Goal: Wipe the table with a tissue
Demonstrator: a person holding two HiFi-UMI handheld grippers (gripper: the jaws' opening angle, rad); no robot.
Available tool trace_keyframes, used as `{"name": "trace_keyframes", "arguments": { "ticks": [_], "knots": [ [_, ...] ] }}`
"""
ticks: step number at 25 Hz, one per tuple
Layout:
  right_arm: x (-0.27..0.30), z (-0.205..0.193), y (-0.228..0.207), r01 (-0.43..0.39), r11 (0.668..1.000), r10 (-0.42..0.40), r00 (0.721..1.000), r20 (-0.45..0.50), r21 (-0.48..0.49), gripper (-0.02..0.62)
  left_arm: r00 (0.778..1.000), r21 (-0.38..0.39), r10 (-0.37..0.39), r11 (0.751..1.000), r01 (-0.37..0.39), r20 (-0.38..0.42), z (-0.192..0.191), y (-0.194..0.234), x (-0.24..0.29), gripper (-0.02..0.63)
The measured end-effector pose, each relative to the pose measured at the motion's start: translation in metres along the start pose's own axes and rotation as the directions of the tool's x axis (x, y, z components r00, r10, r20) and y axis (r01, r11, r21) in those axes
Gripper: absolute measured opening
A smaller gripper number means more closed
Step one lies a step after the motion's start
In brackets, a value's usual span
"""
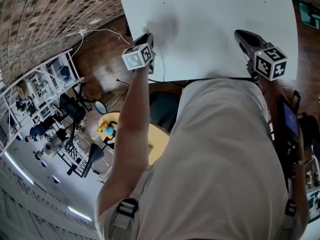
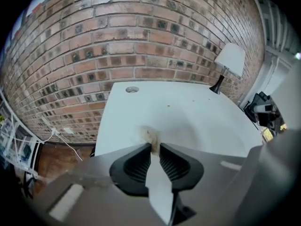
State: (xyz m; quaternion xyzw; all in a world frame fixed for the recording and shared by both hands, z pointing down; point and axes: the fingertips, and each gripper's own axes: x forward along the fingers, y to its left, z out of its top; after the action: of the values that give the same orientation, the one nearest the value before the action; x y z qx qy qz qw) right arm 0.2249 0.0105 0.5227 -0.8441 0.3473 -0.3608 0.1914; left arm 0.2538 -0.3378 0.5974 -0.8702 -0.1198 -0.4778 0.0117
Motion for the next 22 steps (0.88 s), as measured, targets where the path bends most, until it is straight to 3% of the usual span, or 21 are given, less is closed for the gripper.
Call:
{"name": "trace_keyframes", "arguments": {
  "ticks": [3,6,12,17,22],
  "knots": [
    [0.005,0.007,-0.004,-0.001,1.0,0.001,1.0,0.012,0.0,0.014,0.999,0.077,-0.05,0.996,0.051,-0.016,0.01,-0.022,0.011,0.069],
    [0.007,0.011,-0.007,0.0,1.0,0.0,1.0,0.02,0.002,0.014,0.997,0.093,-0.074,0.993,0.076,-0.022,0.018,-0.04,0.022,0.069],
    [0.01,0.021,-0.006,0.001,0.991,-0.003,1.0,-0.016,-0.134,0.014,0.997,0.132,-0.077,0.988,0.08,-0.028,0.054,-0.064,0.039,0.069],
    [0.003,0.025,-0.006,-0.002,0.992,-0.001,1.0,-0.019,-0.13,0.014,0.996,0.193,-0.066,0.978,0.076,-0.057,0.079,-0.067,0.057,0.069],
    [-0.002,0.02,-0.013,0.022,0.994,-0.024,1.0,-0.013,-0.111,0.014,0.997,0.189,-0.038,0.981,0.05,-0.064,0.098,-0.053,0.076,0.072]
  ]
}}
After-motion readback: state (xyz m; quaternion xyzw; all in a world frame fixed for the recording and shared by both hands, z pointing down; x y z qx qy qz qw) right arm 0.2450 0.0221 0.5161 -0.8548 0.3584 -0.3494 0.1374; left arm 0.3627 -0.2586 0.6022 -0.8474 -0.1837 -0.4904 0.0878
